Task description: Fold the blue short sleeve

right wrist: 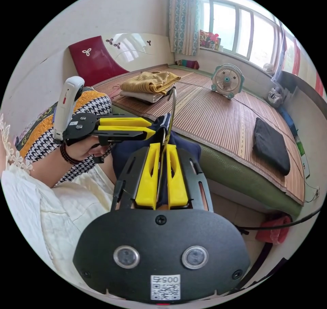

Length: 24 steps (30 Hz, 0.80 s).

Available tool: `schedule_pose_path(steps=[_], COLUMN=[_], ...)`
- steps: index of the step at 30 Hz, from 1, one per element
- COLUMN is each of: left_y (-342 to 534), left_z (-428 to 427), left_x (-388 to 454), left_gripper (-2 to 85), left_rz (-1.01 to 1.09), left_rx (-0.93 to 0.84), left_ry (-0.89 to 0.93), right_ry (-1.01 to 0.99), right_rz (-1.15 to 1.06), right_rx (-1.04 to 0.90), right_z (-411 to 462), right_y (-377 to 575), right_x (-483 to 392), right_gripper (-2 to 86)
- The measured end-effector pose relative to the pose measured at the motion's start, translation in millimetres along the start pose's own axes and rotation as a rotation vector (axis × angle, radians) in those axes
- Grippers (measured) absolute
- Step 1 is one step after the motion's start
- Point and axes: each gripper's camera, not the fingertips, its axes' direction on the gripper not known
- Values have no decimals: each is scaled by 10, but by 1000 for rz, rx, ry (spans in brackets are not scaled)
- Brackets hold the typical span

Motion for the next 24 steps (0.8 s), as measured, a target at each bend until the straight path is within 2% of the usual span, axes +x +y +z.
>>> schedule_pose_path(steps=[24], left_y=[9], left_z=[183], left_x=[131], left_gripper=[81], left_rz=[-28], left_rx=[-33], left_ry=[-104], right_ry=[-41], right_rz=[-90], right_rx=[29], right_z=[-389], right_y=[292], right_x=[-561], right_gripper=[0])
